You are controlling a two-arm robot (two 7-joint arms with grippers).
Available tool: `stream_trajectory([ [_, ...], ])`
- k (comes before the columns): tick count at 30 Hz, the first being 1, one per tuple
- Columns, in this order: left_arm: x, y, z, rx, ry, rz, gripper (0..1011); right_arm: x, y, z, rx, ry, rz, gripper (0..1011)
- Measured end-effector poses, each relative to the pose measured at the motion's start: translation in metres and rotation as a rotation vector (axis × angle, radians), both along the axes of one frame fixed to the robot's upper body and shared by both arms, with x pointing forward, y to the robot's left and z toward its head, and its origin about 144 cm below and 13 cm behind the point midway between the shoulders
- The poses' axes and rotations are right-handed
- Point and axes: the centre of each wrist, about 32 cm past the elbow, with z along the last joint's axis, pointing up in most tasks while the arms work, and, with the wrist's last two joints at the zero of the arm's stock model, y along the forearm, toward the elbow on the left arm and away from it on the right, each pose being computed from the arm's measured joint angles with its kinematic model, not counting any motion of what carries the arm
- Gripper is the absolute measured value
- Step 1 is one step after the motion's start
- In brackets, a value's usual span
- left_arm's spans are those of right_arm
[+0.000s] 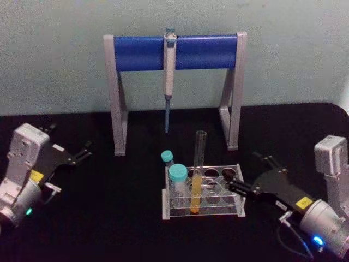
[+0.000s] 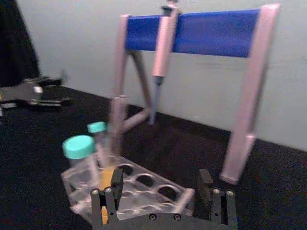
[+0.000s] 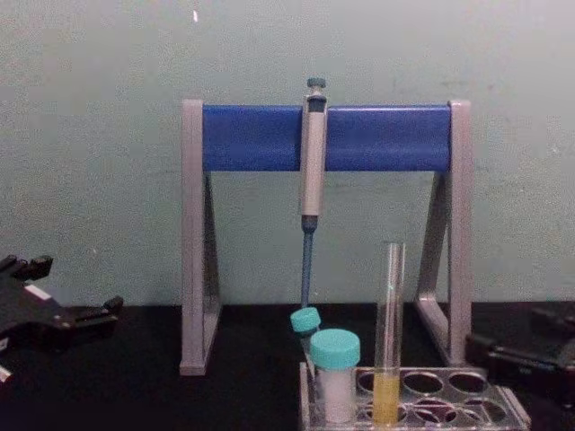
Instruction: Pick up the test tube from the test tube rack, shake it, then place it back into the test tube rack.
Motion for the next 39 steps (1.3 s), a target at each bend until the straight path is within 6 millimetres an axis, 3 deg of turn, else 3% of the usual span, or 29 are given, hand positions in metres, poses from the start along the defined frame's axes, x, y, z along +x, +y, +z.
stream_trajectory([
  [15,0.000,0.000,0.000,0.000,0.000,0.000,1001,0.021,0.022,0.005,0.101,0.066,0.162,1000],
  [39,0.000,0.000,0.000,0.000,0.000,0.000,1001,0.059,0.038,0.007,0.127,0.117,0.188,1000],
])
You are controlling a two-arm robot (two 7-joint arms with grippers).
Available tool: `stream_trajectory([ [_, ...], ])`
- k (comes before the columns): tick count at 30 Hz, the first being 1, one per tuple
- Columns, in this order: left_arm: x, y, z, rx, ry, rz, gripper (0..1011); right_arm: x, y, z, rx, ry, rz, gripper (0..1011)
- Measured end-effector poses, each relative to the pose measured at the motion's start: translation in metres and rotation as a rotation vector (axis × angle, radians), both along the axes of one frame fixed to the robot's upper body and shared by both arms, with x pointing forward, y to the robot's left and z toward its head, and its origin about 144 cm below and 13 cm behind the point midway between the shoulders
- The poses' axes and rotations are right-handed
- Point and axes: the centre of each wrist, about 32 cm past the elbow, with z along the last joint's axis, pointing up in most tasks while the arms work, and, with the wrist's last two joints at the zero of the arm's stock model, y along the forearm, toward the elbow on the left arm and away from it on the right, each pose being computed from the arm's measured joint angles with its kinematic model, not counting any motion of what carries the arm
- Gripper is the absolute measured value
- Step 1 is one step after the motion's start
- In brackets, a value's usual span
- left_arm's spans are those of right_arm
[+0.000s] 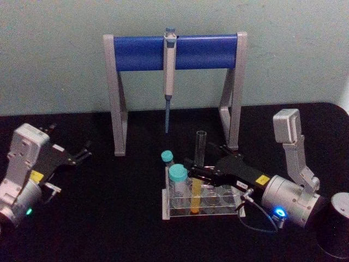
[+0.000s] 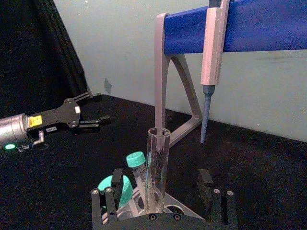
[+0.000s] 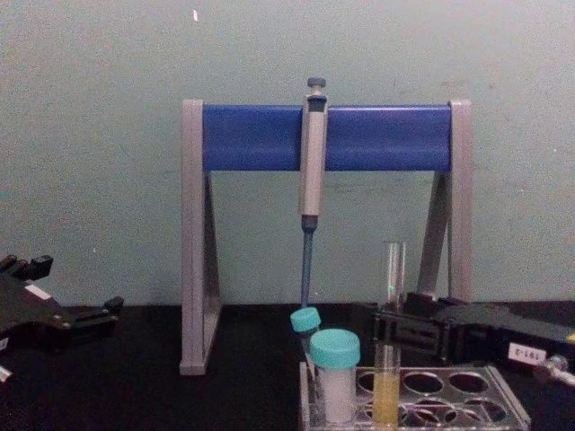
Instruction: Pick up the test tube from the test tube rack, shake it, then place it back into the test tube rack.
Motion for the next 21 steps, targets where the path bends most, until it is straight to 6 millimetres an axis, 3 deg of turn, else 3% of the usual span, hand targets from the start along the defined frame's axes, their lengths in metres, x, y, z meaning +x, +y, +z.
stream_trajectory([
  [21,0.0000,0.0000,0.0000,0.000,0.000,0.000,1001,0.0067,0.0027,-0.0004,-0.012,0.005,0.003,1000],
])
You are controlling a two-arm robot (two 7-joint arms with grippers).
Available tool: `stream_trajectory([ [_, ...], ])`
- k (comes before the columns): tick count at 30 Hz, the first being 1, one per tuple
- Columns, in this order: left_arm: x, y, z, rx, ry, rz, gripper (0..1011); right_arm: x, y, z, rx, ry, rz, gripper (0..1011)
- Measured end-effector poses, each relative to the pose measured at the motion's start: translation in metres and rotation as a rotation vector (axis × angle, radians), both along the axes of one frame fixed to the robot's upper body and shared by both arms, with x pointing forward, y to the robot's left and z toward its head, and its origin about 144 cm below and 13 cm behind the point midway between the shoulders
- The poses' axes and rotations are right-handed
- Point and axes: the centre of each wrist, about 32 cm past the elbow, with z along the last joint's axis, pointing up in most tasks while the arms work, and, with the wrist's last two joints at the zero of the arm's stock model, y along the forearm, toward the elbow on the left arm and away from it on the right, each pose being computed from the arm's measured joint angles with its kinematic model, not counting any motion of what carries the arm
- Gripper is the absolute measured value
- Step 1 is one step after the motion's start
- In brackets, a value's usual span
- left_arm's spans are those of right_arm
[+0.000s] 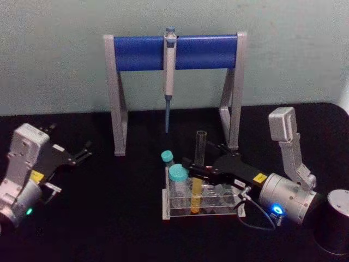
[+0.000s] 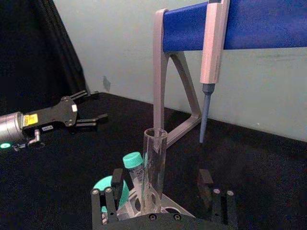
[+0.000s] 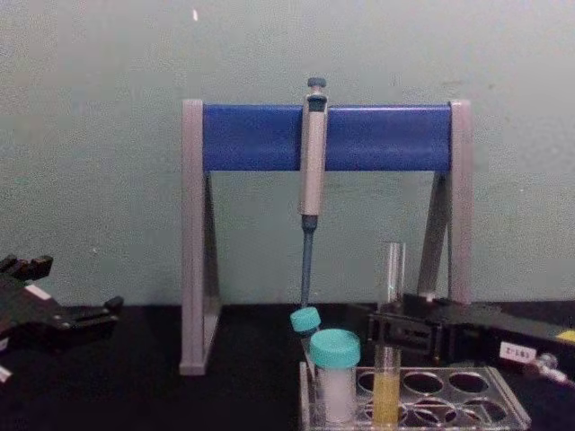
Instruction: Pick up the test tube from the test tube rack, shake it, then place it back into the test tube rack.
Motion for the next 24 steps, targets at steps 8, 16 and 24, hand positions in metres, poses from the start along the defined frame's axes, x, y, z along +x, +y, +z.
stream_trajectory([
  [8,0.0000,0.0000,0.0000,0.000,0.000,0.000,1001,-0.0001,-0.0003,0.0002,-0.001,-0.001,-0.001,883],
  [16,0.0000,0.0000,0.0000,0.000,0.000,0.000,1001,-0.0002,-0.0006,0.0004,-0.001,-0.002,-0.002,597],
  [24,0.0000,0.0000,0.0000,0.000,0.000,0.000,1001,-0.0004,-0.0005,0.0004,0.000,-0.003,-0.001,326],
])
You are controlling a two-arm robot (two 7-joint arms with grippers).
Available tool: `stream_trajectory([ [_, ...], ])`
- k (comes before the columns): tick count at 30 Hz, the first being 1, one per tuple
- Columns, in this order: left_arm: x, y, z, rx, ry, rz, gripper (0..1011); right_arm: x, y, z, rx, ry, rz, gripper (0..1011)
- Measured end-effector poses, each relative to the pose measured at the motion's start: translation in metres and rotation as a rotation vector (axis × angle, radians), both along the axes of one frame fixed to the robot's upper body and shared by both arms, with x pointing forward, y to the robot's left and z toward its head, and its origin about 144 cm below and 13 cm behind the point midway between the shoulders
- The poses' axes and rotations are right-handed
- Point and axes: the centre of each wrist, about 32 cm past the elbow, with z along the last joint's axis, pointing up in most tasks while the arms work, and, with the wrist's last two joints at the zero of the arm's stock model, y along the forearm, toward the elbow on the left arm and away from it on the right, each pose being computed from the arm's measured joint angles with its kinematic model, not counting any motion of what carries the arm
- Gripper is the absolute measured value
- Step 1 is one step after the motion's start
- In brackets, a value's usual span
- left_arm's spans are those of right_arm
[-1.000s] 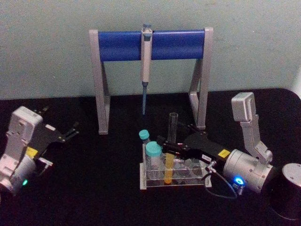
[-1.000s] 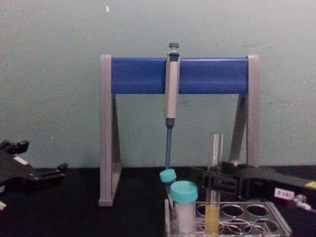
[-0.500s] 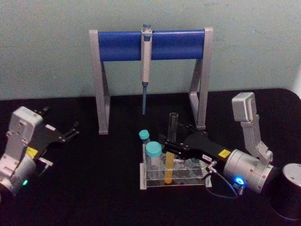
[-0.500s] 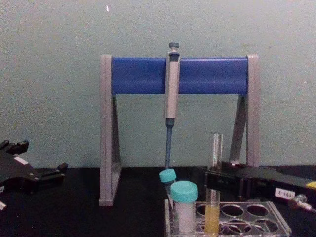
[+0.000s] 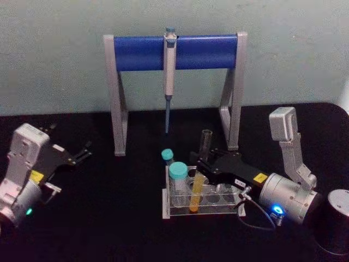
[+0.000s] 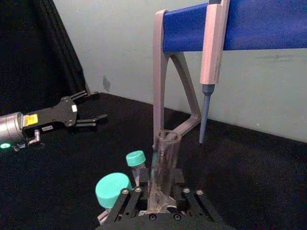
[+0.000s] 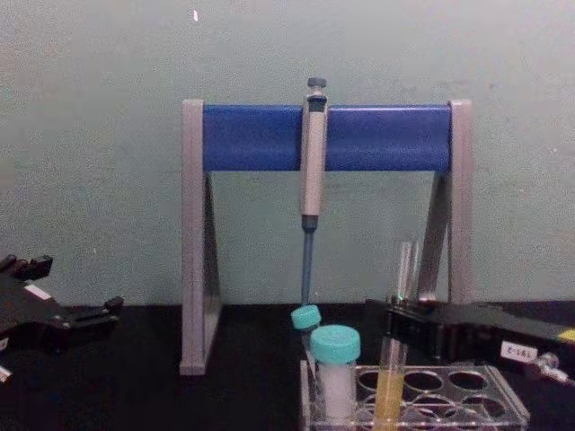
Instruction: Pick up the test tube from the test tube rack, shake it, then place it back into the test tube rack.
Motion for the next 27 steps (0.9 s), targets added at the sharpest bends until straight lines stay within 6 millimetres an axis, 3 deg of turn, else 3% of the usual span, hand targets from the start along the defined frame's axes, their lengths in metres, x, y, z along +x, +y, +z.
stream_trajectory([
  [4,0.0000,0.0000,0.0000,0.000,0.000,0.000,1001,0.0000,0.0000,0.0000,0.000,0.000,0.000,238],
  [27,0.0000,0.0000,0.0000,0.000,0.000,0.000,1001,-0.0032,0.0007,0.0022,-0.016,-0.040,0.015,235],
])
